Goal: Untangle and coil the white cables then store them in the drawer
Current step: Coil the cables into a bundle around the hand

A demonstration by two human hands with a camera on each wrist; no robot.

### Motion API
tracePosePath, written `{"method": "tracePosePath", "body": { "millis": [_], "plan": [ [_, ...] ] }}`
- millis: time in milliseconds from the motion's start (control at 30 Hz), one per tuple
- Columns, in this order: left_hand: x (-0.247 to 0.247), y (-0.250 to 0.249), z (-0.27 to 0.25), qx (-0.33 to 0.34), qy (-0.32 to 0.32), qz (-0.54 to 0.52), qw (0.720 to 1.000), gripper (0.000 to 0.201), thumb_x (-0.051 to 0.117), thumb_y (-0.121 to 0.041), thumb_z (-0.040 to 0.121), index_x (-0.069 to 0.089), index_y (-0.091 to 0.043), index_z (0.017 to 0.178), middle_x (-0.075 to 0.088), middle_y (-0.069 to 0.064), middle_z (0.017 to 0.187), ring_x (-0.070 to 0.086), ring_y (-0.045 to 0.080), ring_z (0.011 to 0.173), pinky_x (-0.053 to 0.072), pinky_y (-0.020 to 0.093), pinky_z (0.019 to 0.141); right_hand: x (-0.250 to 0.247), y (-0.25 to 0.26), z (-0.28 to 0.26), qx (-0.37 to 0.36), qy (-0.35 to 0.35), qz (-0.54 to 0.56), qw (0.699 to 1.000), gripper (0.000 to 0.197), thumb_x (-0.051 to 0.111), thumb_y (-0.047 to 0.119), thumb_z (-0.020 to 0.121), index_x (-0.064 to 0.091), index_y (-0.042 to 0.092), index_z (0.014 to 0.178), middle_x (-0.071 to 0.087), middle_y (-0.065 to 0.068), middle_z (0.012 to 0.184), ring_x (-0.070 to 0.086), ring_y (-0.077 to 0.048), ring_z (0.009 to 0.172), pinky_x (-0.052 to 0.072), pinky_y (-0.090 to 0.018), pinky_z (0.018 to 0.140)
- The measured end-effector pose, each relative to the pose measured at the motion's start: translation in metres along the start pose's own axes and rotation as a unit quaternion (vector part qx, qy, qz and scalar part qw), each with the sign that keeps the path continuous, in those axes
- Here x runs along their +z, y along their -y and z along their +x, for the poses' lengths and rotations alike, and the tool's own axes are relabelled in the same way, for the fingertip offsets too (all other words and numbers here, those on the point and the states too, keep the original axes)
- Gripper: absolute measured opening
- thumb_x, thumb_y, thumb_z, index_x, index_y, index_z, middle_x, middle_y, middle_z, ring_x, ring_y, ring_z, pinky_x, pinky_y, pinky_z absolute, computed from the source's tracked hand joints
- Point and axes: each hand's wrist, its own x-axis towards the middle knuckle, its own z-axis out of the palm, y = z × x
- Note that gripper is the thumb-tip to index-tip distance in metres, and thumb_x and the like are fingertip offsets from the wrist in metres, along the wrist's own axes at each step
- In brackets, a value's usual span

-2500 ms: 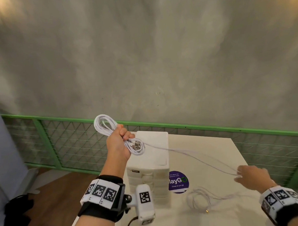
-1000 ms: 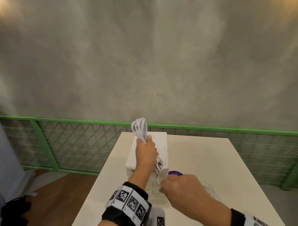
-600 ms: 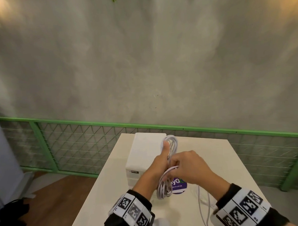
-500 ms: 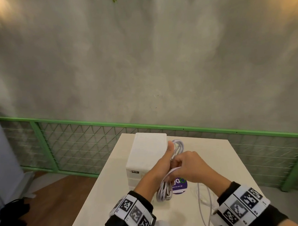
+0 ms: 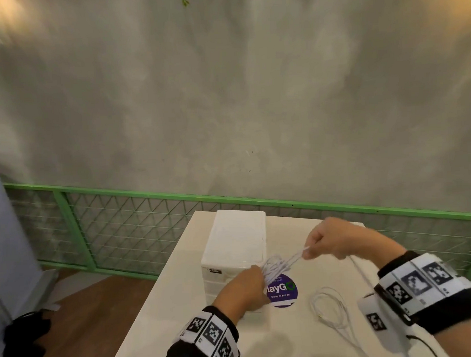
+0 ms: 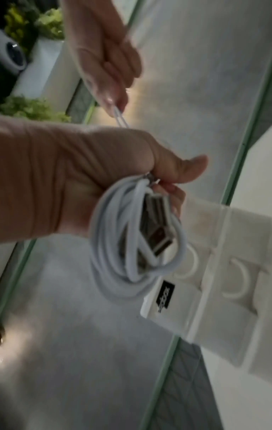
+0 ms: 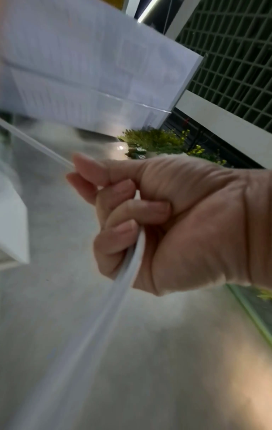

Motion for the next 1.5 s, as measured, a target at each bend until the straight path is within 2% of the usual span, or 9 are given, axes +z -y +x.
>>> {"method": "tracePosePath", "body": {
  "millis": [133,333,533,833,1000,1133,1267,1367,1500],
  "plan": [
    [0.003,0.004,-0.003,0.007,0.012,0.005,1.0,0.033,0.056,-0.019,0.091,0.051,-0.004,0.12,0.059,0.015,0.122,0.057,0.025,0.096,0.041,0.028,0.077,-0.029,0.0,0.0,-0.056,-0.088,-0.014,0.994,0.013,0.073,0.028,0.076,0.069,0.032,0.065,0.067,0.01,0.067,0.056,-0.008,0.065,0.041,-0.018,0.055],
    [-0.004,-0.017,0.005,0.063,0.029,0.059,0.996,0.031,0.051,-0.022,0.092,0.054,-0.002,0.116,0.059,0.019,0.117,0.058,0.034,0.103,0.045,0.037,0.081,-0.041,-0.016,0.018,-0.069,-0.189,0.032,0.979,0.008,0.068,0.029,0.081,0.075,0.026,0.081,0.066,0.013,0.061,0.048,-0.012,0.056,0.036,-0.017,0.049],
    [-0.019,-0.009,0.007,0.081,-0.036,-0.197,0.976,0.008,0.06,-0.021,0.087,0.061,-0.012,0.086,0.065,0.002,0.076,0.055,0.005,0.047,0.045,0.01,0.049,-0.03,-0.039,0.026,-0.036,-0.223,0.01,0.974,0.026,0.055,0.035,0.089,0.074,0.017,0.093,0.047,-0.003,0.051,0.038,-0.016,0.05,0.03,-0.028,0.051],
    [-0.024,-0.016,0.014,0.017,-0.044,-0.528,0.848,0.016,0.054,-0.014,0.093,0.06,-0.003,0.083,0.068,-0.001,0.054,0.057,0.008,0.039,0.047,0.019,0.042,0.038,-0.023,0.013,-0.096,-0.229,0.015,0.969,0.03,0.04,0.028,0.097,0.064,0.012,0.107,0.051,0.014,0.063,0.047,-0.016,0.073,0.032,-0.017,0.056],
    [-0.029,-0.031,0.017,-0.017,-0.093,-0.697,0.711,0.021,0.052,-0.013,0.094,0.063,0.004,0.089,0.071,0.014,0.075,0.069,0.019,0.054,0.058,0.027,0.054,0.079,-0.003,0.009,-0.117,-0.151,-0.037,0.981,0.047,0.029,0.029,0.099,0.023,0.025,0.145,0.066,-0.015,0.112,0.059,-0.028,0.094,0.041,-0.032,0.076],
    [-0.025,-0.031,0.013,-0.005,-0.058,-0.729,0.682,0.035,0.053,-0.021,0.093,0.062,0.008,0.108,0.07,0.021,0.1,0.072,0.022,0.079,0.06,0.029,0.062,0.089,0.009,0.004,-0.122,-0.134,-0.163,0.97,0.052,0.024,0.028,0.1,0.004,0.027,0.148,0.062,-0.013,0.107,0.055,-0.03,0.088,0.036,-0.032,0.067],
    [-0.022,-0.026,0.008,0.001,-0.048,-0.723,0.689,0.021,0.064,-0.017,0.084,0.069,0.001,0.094,0.076,0.012,0.085,0.073,0.021,0.075,0.06,0.03,0.063,0.087,0.015,-0.003,-0.124,-0.143,-0.284,0.94,0.048,0.028,0.026,0.099,0.015,0.018,0.145,0.061,-0.011,0.109,0.055,-0.029,0.081,0.036,-0.031,0.058],
    [-0.022,-0.023,0.01,-0.008,-0.073,-0.737,0.672,0.019,0.063,-0.012,0.085,0.067,0.004,0.094,0.075,0.013,0.082,0.073,0.021,0.071,0.06,0.03,0.06,0.093,0.008,-0.005,-0.155,-0.124,-0.25,0.948,0.058,0.029,0.024,0.098,-0.003,0.026,0.148,0.062,-0.012,0.106,0.051,-0.027,0.077,0.035,-0.033,0.064],
    [-0.047,0.003,0.014,-0.023,-0.159,-0.821,0.548,0.013,0.051,-0.009,0.093,0.059,-0.001,0.086,0.072,0.01,0.076,0.071,0.02,0.064,0.058,0.032,0.061,0.101,-0.042,-0.005,-0.09,-0.052,-0.088,0.991,0.07,0.043,0.032,0.094,-0.009,0.041,0.141,0.068,-0.013,0.095,0.055,-0.026,0.078,0.038,-0.03,0.067]
  ]
}}
